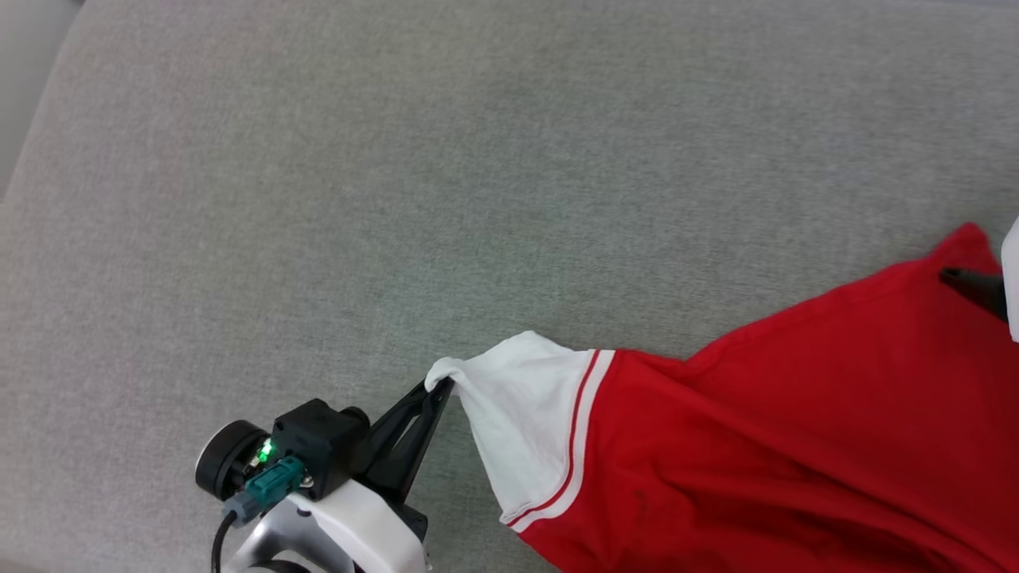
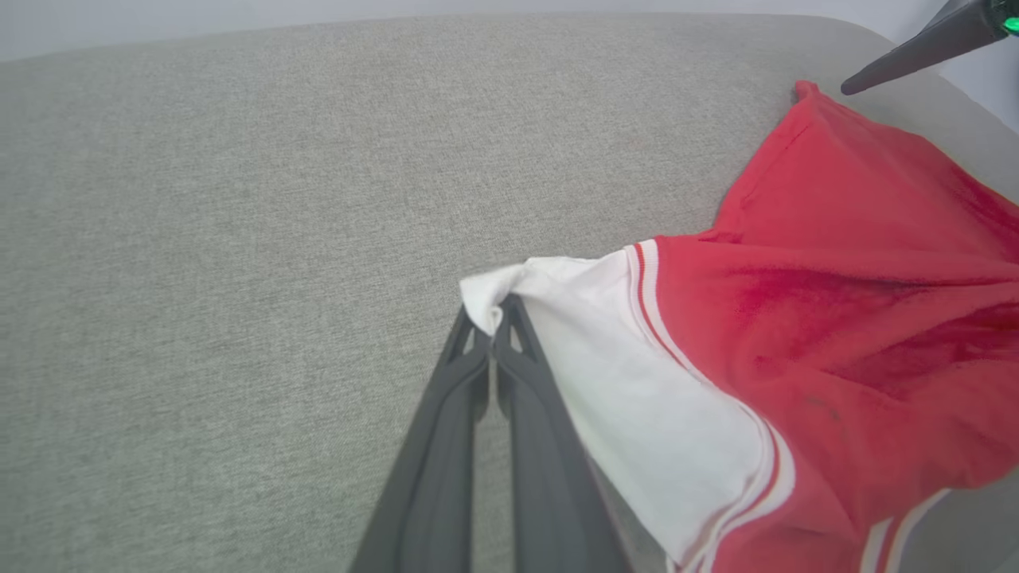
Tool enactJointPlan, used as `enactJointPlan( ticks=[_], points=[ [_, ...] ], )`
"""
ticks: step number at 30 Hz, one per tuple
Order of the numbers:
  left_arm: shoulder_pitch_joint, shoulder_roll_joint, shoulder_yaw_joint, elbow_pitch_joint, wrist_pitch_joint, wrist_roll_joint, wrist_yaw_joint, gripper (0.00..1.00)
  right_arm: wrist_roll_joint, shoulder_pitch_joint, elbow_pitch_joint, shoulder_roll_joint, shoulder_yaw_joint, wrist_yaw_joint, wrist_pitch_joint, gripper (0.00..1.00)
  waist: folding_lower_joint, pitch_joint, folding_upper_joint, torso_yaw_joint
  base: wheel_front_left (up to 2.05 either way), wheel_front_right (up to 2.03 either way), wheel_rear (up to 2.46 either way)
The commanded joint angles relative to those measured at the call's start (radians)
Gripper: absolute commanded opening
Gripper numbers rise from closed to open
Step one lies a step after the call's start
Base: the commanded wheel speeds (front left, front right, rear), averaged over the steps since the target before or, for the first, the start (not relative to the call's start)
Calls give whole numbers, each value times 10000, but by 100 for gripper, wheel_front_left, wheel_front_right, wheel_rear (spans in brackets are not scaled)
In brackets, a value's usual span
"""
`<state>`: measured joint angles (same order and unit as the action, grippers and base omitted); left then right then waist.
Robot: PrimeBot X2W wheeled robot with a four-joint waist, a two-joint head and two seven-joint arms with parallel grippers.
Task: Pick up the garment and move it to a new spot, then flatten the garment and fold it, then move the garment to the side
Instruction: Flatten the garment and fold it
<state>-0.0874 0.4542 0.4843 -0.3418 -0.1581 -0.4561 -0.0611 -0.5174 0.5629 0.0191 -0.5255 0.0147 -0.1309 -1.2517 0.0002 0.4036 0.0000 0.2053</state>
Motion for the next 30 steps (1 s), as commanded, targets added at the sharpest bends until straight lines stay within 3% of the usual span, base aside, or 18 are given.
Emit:
enactJointPlan(
  ticks=[1, 15, 16, 17, 22, 30],
  points=[
    [-172, -62, 68, 20, 57, 125, 44, 0, 60, 185, 220, -25, 24, 4, 4, 100, -2, 338, 0, 351, 0, 0, 0],
    [-629, -219, 307, 101, 184, 218, 159, 0, 117, -749, 1609, -185, 511, 4, -474, 100, -2, 872, 0, 855, 0, 0, 0],
    [-646, -213, 320, 126, 184, 201, 174, 0, 95, -854, 1637, -205, 576, 4, -512, 45, -2, 860, 0, 860, 0, 0, 0],
    [-647, -191, 324, 149, 185, 189, 192, 0, 40, -923, 1678, -191, 567, 4, -518, 0, -2, 838, 0, 855, 0, 0, 0],
    [-588, -105, 217, 272, 199, 116, 143, 0, -78, -937, 1869, -40, 442, 4, -321, 0, -2, 497, 0, 729, 0, 0, 0],
    [-442, 151, -49, 204, 196, -3, 32, 0, -430, -168, 2033, -79, 412, 4, 967, 0, -2, -549, 0, 191, 0, 0, 0]
  ],
)
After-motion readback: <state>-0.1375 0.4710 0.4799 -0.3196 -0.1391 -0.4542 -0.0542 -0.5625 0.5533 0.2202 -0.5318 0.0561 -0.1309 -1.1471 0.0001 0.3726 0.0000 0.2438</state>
